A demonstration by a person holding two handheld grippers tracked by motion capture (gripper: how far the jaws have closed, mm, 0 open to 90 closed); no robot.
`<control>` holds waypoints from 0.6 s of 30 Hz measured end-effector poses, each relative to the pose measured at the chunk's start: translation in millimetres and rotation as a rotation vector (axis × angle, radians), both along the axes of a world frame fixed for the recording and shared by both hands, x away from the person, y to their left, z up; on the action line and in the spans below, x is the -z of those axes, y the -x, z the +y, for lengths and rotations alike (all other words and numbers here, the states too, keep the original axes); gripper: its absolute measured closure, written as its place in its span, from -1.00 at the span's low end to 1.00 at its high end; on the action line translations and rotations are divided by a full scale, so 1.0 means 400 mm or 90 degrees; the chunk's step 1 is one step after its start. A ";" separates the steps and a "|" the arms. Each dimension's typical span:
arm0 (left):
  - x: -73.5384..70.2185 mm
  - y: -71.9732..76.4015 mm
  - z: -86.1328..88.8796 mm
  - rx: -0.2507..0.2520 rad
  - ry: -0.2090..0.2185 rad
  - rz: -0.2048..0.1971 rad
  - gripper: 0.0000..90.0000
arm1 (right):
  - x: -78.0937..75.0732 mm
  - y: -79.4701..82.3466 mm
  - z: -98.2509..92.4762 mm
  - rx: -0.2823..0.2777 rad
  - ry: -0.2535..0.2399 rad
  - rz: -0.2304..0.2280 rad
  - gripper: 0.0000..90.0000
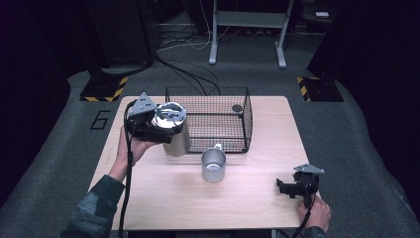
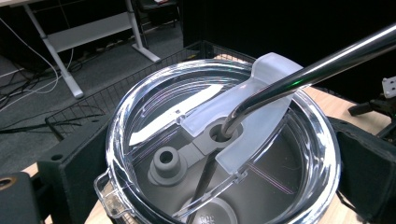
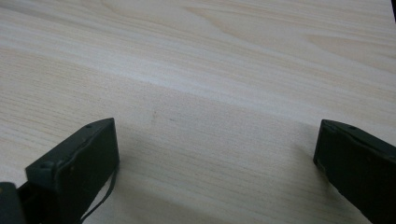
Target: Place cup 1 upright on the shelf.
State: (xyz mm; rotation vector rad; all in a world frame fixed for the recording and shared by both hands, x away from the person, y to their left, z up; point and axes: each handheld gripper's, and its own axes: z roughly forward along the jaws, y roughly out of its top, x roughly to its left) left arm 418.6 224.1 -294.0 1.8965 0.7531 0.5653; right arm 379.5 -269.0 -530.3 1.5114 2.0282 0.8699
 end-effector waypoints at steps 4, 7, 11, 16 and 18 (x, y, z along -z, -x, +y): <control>-0.011 -0.019 -0.011 0.000 -0.001 -0.001 -0.91 | 0.000 0.000 0.000 0.000 0.000 0.000 -1.00; -0.015 -0.026 -0.015 -0.001 0.000 -0.003 -0.91 | 0.000 0.000 0.000 0.001 0.000 -0.001 -1.00; -0.025 -0.043 -0.026 -0.006 -0.003 -0.007 -0.91 | 0.000 0.000 0.000 0.001 0.000 -0.001 -1.00; -0.036 -0.067 -0.035 -0.013 -0.005 -0.013 -0.91 | 0.000 0.000 0.000 0.001 0.000 -0.001 -1.00; -0.038 -0.083 -0.040 -0.015 -0.009 -0.014 -0.91 | 0.000 0.000 0.000 0.000 0.000 0.000 -1.00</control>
